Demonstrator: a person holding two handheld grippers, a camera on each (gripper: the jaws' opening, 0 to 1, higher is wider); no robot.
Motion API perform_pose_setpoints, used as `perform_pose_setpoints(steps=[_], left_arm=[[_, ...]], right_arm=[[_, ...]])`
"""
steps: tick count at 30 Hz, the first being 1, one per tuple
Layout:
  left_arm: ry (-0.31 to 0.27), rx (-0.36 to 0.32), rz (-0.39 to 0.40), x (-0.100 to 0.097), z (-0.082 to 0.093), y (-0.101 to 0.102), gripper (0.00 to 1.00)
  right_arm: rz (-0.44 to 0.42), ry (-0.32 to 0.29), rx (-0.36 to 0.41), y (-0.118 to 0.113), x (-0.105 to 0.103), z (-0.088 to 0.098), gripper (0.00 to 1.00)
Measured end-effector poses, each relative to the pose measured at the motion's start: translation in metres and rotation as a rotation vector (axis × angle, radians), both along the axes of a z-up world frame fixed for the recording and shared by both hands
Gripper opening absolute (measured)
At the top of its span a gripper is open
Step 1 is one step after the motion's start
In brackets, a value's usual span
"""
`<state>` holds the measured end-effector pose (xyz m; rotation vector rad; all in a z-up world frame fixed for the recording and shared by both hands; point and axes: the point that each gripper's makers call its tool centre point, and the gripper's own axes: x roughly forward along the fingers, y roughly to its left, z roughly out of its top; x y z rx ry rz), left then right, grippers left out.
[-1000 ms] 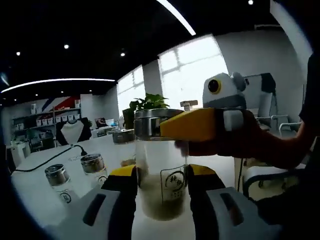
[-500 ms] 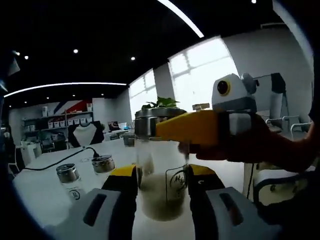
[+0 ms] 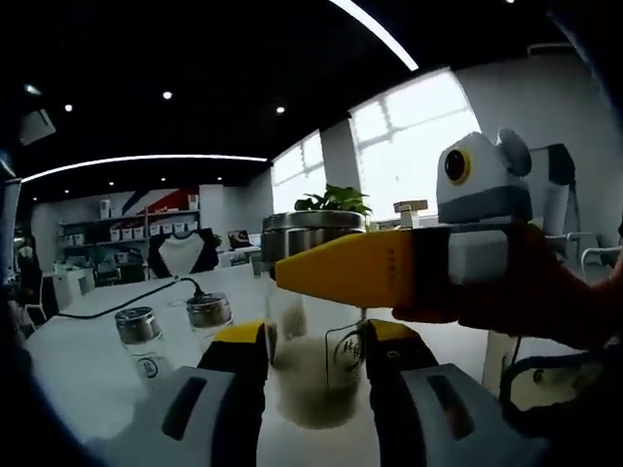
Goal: Rotate the seasoning bottle until the label or dispensing opening points toward the visible target arrow and the bottle remains upright within the marked orientation range
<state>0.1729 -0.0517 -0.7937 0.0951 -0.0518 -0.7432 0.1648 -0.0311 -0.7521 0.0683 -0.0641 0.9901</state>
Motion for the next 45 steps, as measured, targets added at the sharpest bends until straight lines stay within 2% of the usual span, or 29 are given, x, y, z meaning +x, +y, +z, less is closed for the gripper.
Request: perform_pose_setpoints(steps=[3,9,15,19,21,27,30,37,39,41,45], left_arm=[[0.045,0.008,-0.029,0.001,-0.004,-0.002,0.42],[0.031,0.048,-0.065,-0.005,-0.002,0.003,0.43],[0.068,-0.020,-0.084,-0.005,0.001,0.025,0.55],[0.087,-0.026,-0.054,0.000,-0.006,0.042,0.66],[0.074,-0.024,-0.044,0.000,-0.005,0.049,0.67],[0.030,0.019,-0.015,0.000,-0.003,0.068,0.76],[0.011,0.018,0.010,0.001,-0.001,0.080,0.79],[0.019,0.027,0.037,0.003,-0.007,0.103,0.95],[0.014,0.008,0.042,0.003,-0.005,0.108,0.96],[0.035,-0.026,0.042,0.004,-0.005,0.111,0.97],[0.045,-0.036,0.049,0.005,-0.007,0.114,1.00]], right_arm=[[0.015,-0.006,-0.019,0.001,0.000,-0.003,0.37],[0.025,-0.025,-0.004,-0.008,0.002,0.002,0.37],[0.020,-0.042,0.001,-0.027,0.014,0.008,0.37],[0.025,-0.048,-0.011,-0.036,0.020,0.010,0.37],[0.021,-0.064,-0.030,-0.039,0.022,0.011,0.37],[0.005,-0.060,-0.032,-0.052,0.029,0.013,0.37],[0.003,-0.056,-0.030,-0.059,0.033,0.011,0.37],[-0.004,-0.042,-0.004,-0.076,0.042,0.013,0.37],[-0.013,-0.058,-0.019,-0.080,0.046,0.015,0.37],[-0.013,-0.066,-0.024,-0.084,0.047,0.018,0.37],[-0.016,-0.079,-0.031,-0.092,0.051,0.021,0.37]])
